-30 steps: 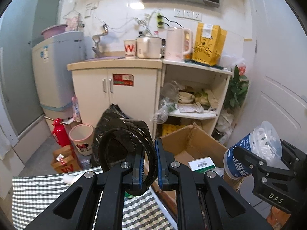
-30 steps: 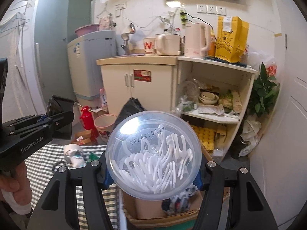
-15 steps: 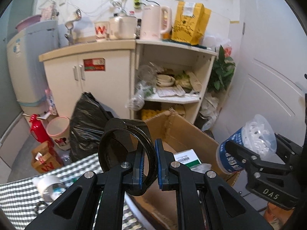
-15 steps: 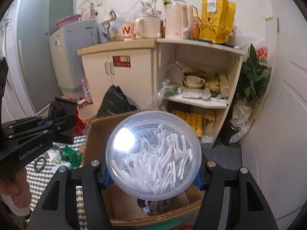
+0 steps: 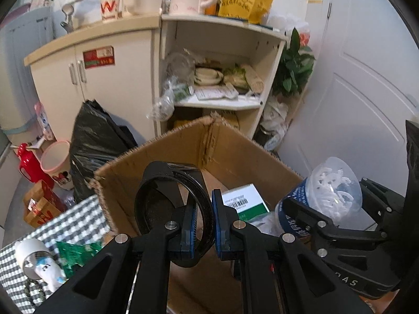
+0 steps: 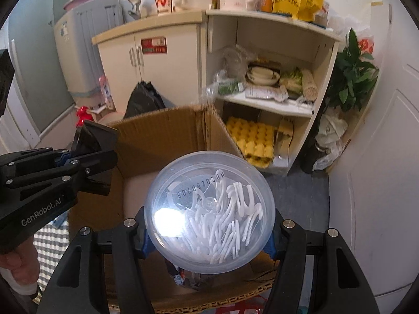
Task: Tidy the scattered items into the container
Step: 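Open the right tool over the box while the left tool opens, dropping the black object, then move both open tools back over the table toward the remaining items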
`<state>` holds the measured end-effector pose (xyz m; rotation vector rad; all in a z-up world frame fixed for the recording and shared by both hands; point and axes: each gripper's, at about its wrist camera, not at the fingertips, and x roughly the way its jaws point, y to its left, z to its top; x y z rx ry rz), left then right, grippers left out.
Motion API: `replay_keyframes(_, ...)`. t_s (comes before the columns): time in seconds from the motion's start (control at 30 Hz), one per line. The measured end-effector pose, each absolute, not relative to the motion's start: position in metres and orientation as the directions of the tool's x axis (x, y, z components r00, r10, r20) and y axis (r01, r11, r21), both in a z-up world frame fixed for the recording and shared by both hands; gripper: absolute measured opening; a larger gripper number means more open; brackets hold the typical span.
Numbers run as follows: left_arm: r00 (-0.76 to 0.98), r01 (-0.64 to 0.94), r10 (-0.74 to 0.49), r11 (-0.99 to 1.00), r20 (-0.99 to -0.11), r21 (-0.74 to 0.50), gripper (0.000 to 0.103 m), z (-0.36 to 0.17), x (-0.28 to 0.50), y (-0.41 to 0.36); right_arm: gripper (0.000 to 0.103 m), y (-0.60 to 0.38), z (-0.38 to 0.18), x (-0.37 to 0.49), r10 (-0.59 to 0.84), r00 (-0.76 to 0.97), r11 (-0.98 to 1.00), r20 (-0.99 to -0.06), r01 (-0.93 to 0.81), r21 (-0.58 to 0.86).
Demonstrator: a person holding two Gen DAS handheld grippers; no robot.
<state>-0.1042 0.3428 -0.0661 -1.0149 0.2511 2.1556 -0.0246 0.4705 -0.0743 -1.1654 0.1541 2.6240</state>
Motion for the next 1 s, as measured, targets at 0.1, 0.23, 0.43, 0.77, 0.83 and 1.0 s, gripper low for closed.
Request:
replay_keyframes(0.1,-0.382,-0.706,0.527,-0.696,-0.759,-0.128,0.010,-0.078,-0.106,0.353,0.061,0.472,-0.083,-0.030,0.189,-0.618,-0.961,-0.763,-0.276,-0.014)
replay_keyframes(0.23,-0.352,-0.722,0.507,-0.682,-0.787,-0.117,0.010,-0.092,-0.105,0.363,0.061,0.474,-0.089,-0.033,0.184,-0.603,-0.962,-0.776,-0.272,-0.017)
replay_keyframes(0.43,-0.351,-0.708,0.494,-0.696,-0.795,-0.119,0.011,-0.096,-0.108,0.362,0.061,0.473,-0.086,-0.032,0.193,-0.612,-0.961,-0.767,-0.277,-0.021)
replay_keyframes(0.77,-0.423,-0.690,0.529,-0.715,-0.736,-0.117,0.035,-0.059,-0.102,0.340,0.083,0.459,-0.051,-0.020,0.256,-0.690,-0.952,-0.677,-0.303,-0.051)
replay_keyframes(0.83,-0.436,-0.689,0.539,-0.715,-0.721,-0.118,0.035,-0.048,-0.101,0.335,0.083,0.455,-0.043,-0.018,0.262,-0.704,-0.951,-0.661,-0.306,-0.051)
replay_keyframes(1.0,-0.480,-0.681,0.554,-0.724,-0.681,-0.110,0.039,-0.022,-0.094,0.321,0.083,0.446,-0.031,-0.010,0.261,-0.726,-0.952,-0.636,-0.304,-0.043)
